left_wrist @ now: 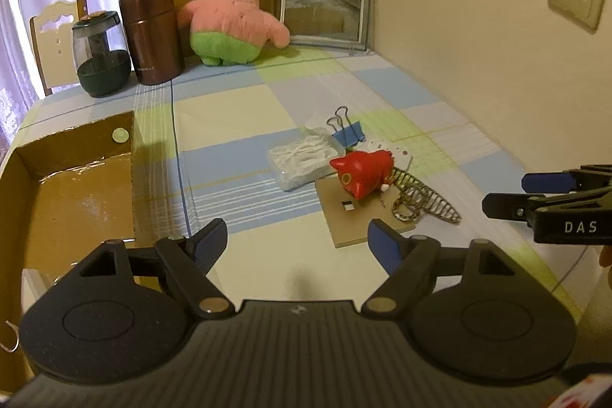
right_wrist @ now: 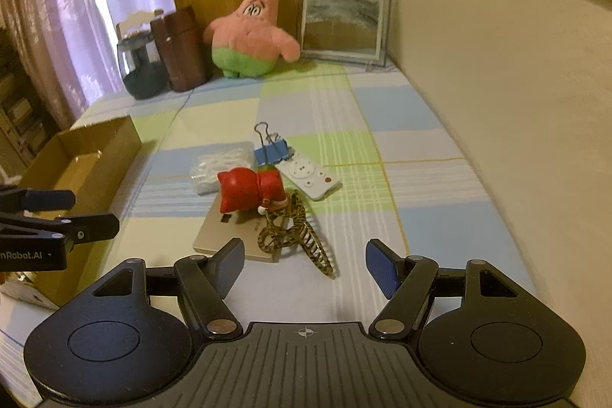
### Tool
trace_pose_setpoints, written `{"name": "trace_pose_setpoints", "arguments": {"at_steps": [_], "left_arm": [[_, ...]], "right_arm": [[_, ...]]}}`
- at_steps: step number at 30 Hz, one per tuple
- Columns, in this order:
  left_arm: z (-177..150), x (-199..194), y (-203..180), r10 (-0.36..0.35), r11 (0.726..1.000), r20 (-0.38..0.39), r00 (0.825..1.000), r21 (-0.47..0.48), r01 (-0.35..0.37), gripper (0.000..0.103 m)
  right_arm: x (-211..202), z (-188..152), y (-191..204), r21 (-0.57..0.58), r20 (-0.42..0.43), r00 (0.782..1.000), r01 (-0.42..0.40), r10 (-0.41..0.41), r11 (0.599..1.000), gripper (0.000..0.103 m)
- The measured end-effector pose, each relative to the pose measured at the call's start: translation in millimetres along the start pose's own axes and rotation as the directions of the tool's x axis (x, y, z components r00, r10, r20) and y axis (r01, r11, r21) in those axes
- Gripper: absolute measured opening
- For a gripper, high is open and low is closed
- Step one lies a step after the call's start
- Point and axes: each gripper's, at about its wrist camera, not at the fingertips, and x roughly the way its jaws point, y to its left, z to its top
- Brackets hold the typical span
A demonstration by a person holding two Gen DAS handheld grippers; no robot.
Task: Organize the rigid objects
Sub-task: 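Move both tools back toward the gold router box and the metal spring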
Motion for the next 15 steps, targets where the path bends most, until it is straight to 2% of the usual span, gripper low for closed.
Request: {"name": "trace_pose_setpoints", "arguments": {"at_steps": [9,15], "left_arm": [[5,35,-4,0.037,0.998,-0.032,0.999,0.042,-0.035,0.083],[6,50,0,0.042,0.999,-0.052,0.998,0.008,-0.041,0.083]], "right_arm": [[52,2,-3,-0.048,-0.041,0.999,-0.037,0.035,0.998,0.067],[77,4,-4,-0.057,-0.059,0.996,-0.066,0.062,0.996,0.067]]}}
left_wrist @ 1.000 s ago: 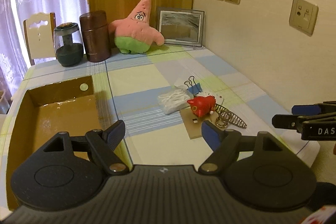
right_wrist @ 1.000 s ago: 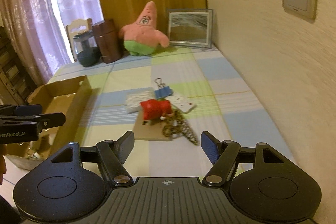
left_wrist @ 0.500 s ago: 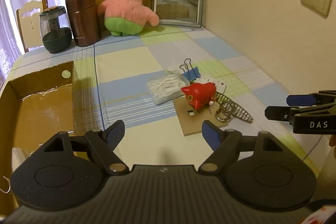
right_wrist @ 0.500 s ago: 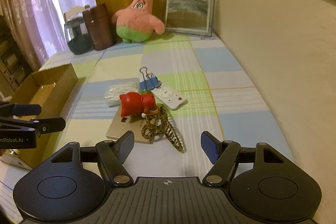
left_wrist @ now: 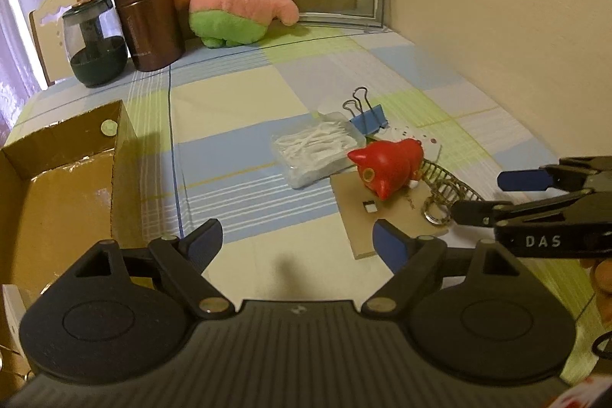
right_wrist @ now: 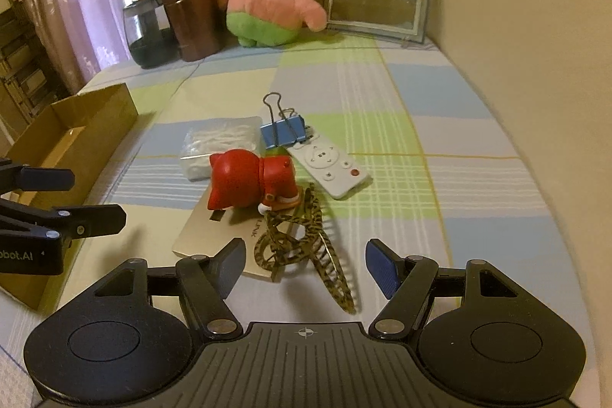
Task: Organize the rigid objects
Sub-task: 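Move both tools back toward the gold router box and the metal spring, then close the right tool on the metal spring while the left tool approaches the gold router box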
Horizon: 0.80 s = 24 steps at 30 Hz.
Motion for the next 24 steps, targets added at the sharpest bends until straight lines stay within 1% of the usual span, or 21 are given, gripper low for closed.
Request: {"name": "trace_pose_setpoints", "arguments": {"at_steps": [7,13,15,18,21,24], "left_arm": [[1,12,1,-0.007,1.000,-0.018,1.000,-0.003,0.007,0.083],[1,19,0,-0.028,1.000,-0.035,0.999,-0.007,0.028,0.083],[1,20,0,-0.036,0.999,-0.037,0.999,-0.013,0.036,0.083],[0,23,0,-0.049,0.999,-0.045,0.998,-0.019,0.048,0.083],[-2,24,0,-0.061,0.998,-0.050,0.997,-0.024,0.060,0.083],[-3,24,-1,-0.061,0.998,-0.054,0.997,-0.021,0.060,0.083]], "right_arm": [[15,5,-2,0.003,0.011,0.999,-0.034,0.034,0.999,0.066],[27,8,-1,-0.009,-0.019,0.999,-0.032,0.032,0.999,0.053],[30,9,-1,-0.010,-0.026,0.999,-0.037,0.037,0.999,0.041],[31,9,-2,-0.010,-0.031,0.999,-0.043,0.043,0.999,0.037],[29,7,0,-0.017,-0.035,0.998,-0.056,0.056,0.998,0.037],[27,5,1,-0.020,-0.046,0.995,-0.093,0.092,0.995,0.036]]}}
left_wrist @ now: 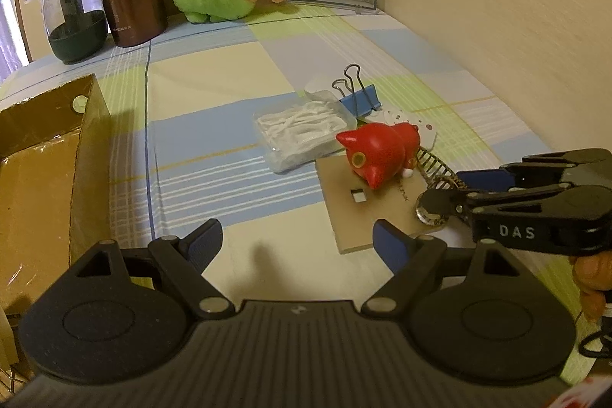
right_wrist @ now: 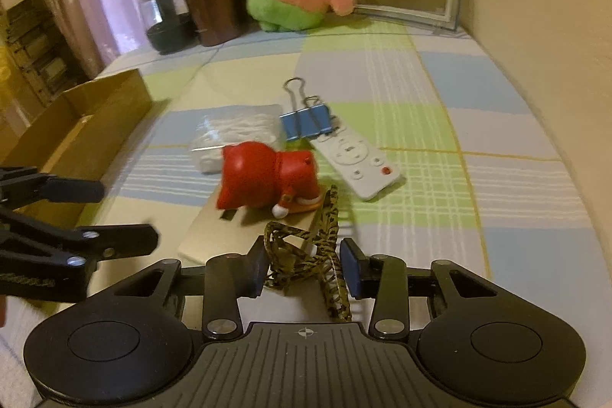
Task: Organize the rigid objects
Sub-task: 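Close the right tool on the metal spring while the left tool approaches the gold router box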
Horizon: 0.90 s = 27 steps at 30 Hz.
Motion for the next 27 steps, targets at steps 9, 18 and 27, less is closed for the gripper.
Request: {"name": "trace_pose_setpoints", "arguments": {"at_steps": [9,18,27], "left_arm": [[-4,1,-1,-0.043,0.999,-0.002,0.999,-0.017,0.043,0.089],[-6,19,-15,-0.041,0.997,0.010,0.999,-0.072,0.041,0.102],[-5,43,-40,-0.009,0.998,0.026,1.000,-0.058,0.010,0.102]], "right_arm": [[-12,-13,-1,0.010,-0.013,0.994,-0.108,0.108,0.994,0.035],[-36,-25,-31,0.121,0.045,0.998,0.042,-0.048,0.992,0.035],[-41,-31,-38,0.142,0.051,0.996,0.063,-0.071,0.988,0.035]]}}
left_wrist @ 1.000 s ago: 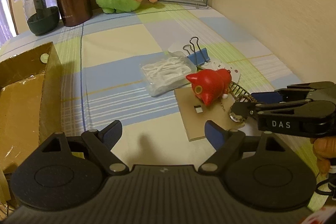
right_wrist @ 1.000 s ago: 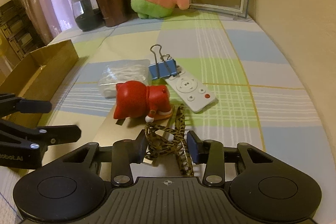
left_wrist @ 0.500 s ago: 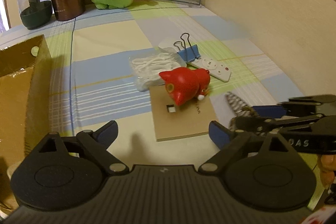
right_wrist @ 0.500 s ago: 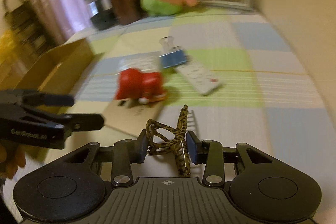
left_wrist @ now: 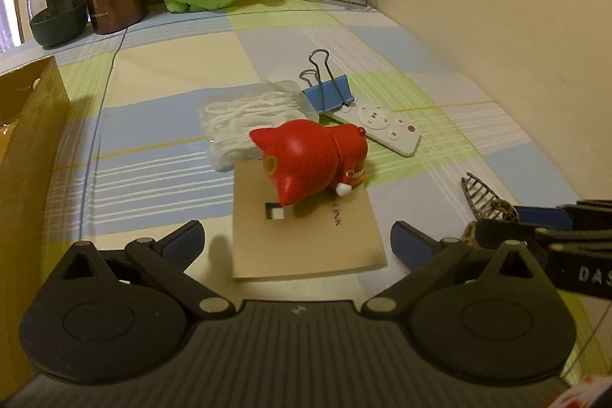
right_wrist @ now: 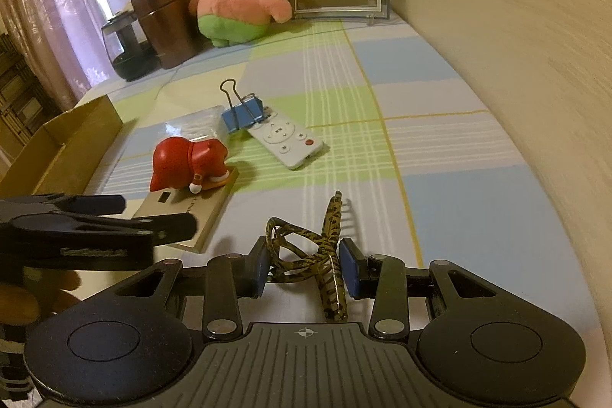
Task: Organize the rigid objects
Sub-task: 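Close the right tool on the metal spring while the left tool approaches the gold router box, then close the left tool on the gold router box and lift it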
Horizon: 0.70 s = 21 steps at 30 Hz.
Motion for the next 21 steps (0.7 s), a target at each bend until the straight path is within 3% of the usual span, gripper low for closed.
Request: {"name": "trace_pose_setpoints", "arguments": {"at_steps": [11,16,21], "left_arm": [[-1,19,-10,0.043,0.998,0.000,0.999,0.044,-0.043,0.101],[0,14,-7,0.041,0.998,0.010,0.999,0.054,-0.042,0.087],[-2,6,-4,0.045,0.994,-0.027,0.999,0.099,-0.042,0.086]], "right_arm": [[4,2,4,-0.003,0.003,1.000,-0.002,0.002,1.000,0.035],[4,2,6,0.001,0.000,1.000,-0.001,0.001,1.000,0.035],[2,2,8,-0.001,0.001,1.000,-0.003,0.003,1.000,0.035]]}}
